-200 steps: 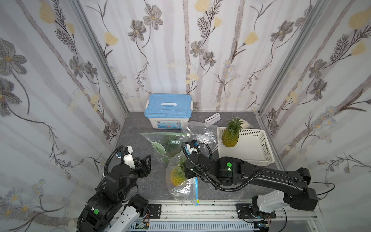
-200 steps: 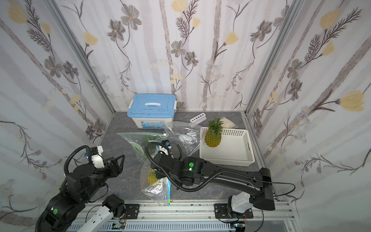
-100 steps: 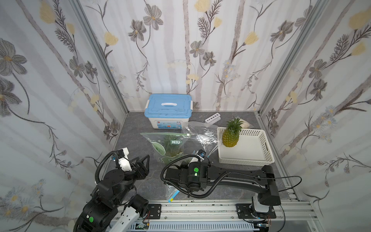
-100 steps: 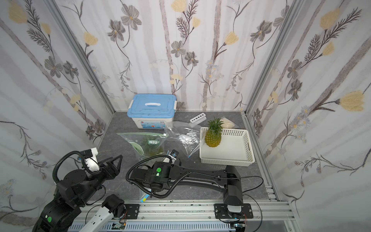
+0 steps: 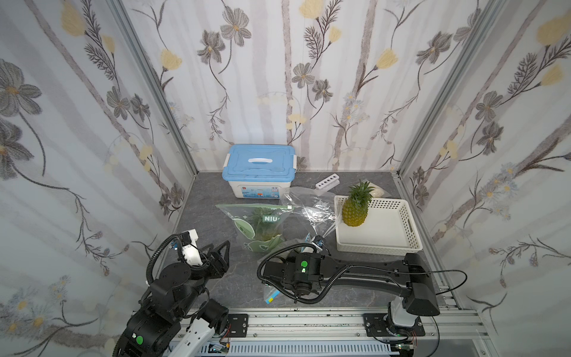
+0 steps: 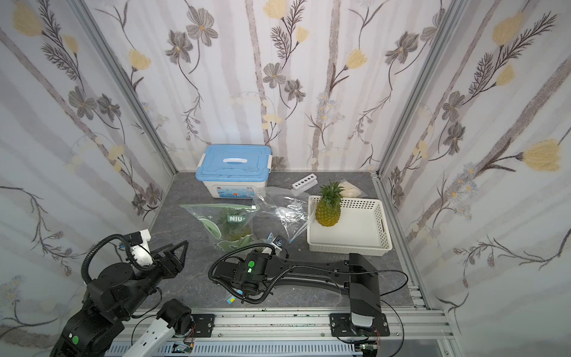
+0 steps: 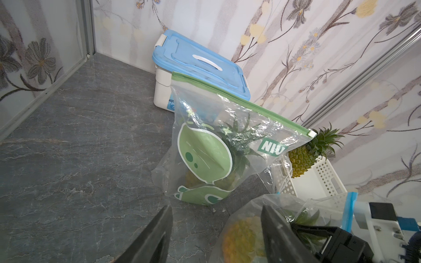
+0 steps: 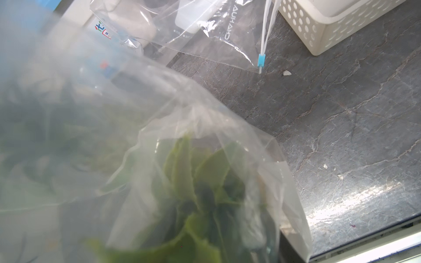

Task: Open the zip-top bag and take out the pineapple
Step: Place the zipper food storage bag at the center of the board.

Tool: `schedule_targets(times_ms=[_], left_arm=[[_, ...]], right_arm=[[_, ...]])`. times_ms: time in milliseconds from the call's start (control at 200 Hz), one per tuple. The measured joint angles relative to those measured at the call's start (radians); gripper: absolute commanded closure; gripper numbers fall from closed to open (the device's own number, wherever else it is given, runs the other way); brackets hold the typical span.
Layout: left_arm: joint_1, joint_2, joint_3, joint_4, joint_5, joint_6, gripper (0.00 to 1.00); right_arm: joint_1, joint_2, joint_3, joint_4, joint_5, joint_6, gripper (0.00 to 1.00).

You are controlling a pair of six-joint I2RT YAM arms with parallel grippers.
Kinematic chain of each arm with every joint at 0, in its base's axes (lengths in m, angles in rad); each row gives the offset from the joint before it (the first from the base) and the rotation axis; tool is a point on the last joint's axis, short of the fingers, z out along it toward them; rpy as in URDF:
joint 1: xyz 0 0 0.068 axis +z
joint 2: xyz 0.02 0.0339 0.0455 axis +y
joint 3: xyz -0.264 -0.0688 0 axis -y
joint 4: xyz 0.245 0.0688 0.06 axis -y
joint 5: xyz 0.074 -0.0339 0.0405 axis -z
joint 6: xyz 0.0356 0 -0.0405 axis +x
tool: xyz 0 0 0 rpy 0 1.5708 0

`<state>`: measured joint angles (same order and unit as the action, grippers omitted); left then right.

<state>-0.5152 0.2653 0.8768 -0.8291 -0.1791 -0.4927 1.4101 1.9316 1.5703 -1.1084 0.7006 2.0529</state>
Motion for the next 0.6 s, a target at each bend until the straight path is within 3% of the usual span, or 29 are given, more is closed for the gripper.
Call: schedule_targets(times_ms=[370, 490, 600], left_arm=[[0.000, 0.058, -0.006, 0.016, 0.010, 0.024, 0.32], [0.000, 0.059, -0.001, 0.018, 0.006, 0.045, 0.31], [0.000, 0.059, 0.031, 0.006, -0.021, 0.079, 0.30]], right_arm=[[0.134, 0.028, 0.289, -0.139, 0.089, -0.023, 0.24], [0.201, 0.022, 0.300, -0.172, 0.108, -0.116, 0.26], [0.274, 0.003, 0.294, -0.187, 0.150, -0.316, 0.28]])
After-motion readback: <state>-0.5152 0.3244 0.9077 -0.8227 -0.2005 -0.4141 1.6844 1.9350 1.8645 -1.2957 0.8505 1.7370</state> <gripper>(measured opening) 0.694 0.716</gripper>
